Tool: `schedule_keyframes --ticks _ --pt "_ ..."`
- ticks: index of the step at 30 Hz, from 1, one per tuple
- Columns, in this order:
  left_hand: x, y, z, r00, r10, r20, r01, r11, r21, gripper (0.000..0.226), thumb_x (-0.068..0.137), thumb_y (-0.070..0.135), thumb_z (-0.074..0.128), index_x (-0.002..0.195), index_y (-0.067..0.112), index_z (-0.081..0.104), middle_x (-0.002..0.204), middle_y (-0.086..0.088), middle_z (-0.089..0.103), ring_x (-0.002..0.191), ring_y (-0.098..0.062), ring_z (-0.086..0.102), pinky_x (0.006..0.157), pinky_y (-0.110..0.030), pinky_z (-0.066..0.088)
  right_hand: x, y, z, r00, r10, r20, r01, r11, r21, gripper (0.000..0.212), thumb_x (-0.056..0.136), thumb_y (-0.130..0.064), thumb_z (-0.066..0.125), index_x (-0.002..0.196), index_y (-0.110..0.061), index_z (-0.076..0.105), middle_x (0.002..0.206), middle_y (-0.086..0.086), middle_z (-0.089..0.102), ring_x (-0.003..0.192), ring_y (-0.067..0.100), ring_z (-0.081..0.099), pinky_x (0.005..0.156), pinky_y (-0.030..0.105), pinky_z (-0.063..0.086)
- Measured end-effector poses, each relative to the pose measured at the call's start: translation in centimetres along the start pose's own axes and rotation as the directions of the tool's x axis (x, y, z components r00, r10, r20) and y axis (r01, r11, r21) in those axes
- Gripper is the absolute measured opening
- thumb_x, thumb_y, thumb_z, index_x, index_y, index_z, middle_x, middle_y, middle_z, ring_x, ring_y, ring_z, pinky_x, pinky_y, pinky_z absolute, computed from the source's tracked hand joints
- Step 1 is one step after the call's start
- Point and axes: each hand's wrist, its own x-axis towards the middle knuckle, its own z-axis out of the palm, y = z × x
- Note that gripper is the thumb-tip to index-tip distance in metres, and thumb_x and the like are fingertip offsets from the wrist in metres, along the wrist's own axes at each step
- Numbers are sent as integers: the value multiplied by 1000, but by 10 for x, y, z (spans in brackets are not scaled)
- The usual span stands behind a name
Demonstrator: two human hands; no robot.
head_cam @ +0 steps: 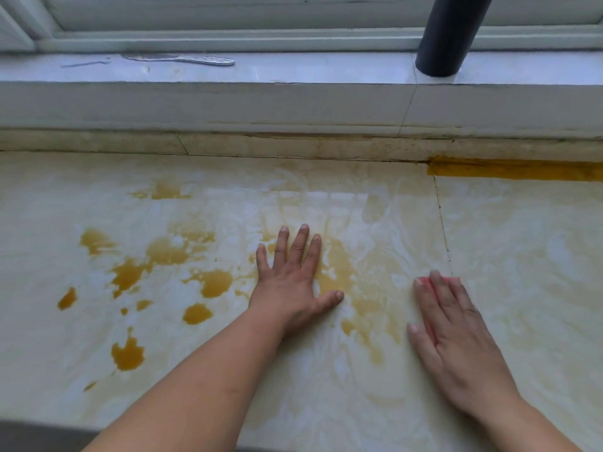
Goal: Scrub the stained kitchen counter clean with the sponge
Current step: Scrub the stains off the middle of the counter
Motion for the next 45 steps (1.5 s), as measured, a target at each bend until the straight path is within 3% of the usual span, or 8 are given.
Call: schedule_keyframes --ticks 8,13,16,21,26,32,40,45 --pt "-15 -76 -17 994 -108 -32 108 994 4 101 86 88 30 160 41 -19 165 7 -39 150 -25 -39 122 -62 -16 -35 -27 14 1000 -12 -8 12 1000 -21 70 97 -59 22 160 -27 20 169 -9 6 156 14 -3 124 34 7" --pt "-24 -135 -14 986 -160 -39 159 987 -20 100 82 88 12 160 37 -24 163 7 -42 149 -24 -41 122 -62 -14 -57 -76 46 994 -104 -45 103 994 -41 72 100 -60 20 157 -18 29 166 5 23 154 30 17 116 43 29" --pt "-24 -138 -8 987 -144 -72 144 990 2 98 82 88 7 158 36 -28 161 6 -45 148 -25 -42 122 -62 -15 -28 -107 48 991 -136 -12 135 990 -46 70 97 -51 30 161 -24 18 170 -3 8 156 23 5 115 49 27" --pt "-22 -139 -4 984 -146 -100 149 989 18 96 87 87 11 158 35 -27 163 5 -42 150 -26 -40 122 -62 -15 80 -150 29 991 -126 35 127 992 -26 68 97 -54 12 158 -36 -12 163 -13 -30 147 11 -34 125 39 -3" --pt "-21 -139 -3 983 -147 -113 150 988 24 98 83 88 6 159 35 -26 164 5 -41 150 -26 -39 122 -63 -13 148 -175 16 992 -112 51 112 994 -3 64 105 -40 27 161 -31 -3 167 -9 -20 152 16 -22 126 43 1" --pt "-23 -139 -5 986 -138 -94 141 990 29 96 87 87 9 158 34 -29 161 4 -45 148 -27 -42 122 -65 -12 53 -120 21 956 -285 72 290 954 -76 63 102 -44 21 159 -38 -3 167 -17 -14 153 8 -16 125 32 7" --pt "-24 -138 -7 988 -139 -68 142 989 46 97 88 87 8 156 32 -32 158 2 -50 145 -28 -47 121 -65 -14 163 -98 -5 992 113 -63 -113 994 -6 73 96 -51 19 161 -24 -1 169 -3 -13 153 17 -18 126 41 -1" --pt "-23 -137 -6 987 -150 -65 154 987 53 97 86 88 7 155 33 -34 155 4 -54 144 -27 -49 121 -65 -15 228 -185 0 992 -126 3 126 992 -5 72 96 -48 21 162 -21 9 170 2 0 155 26 -7 125 44 6"
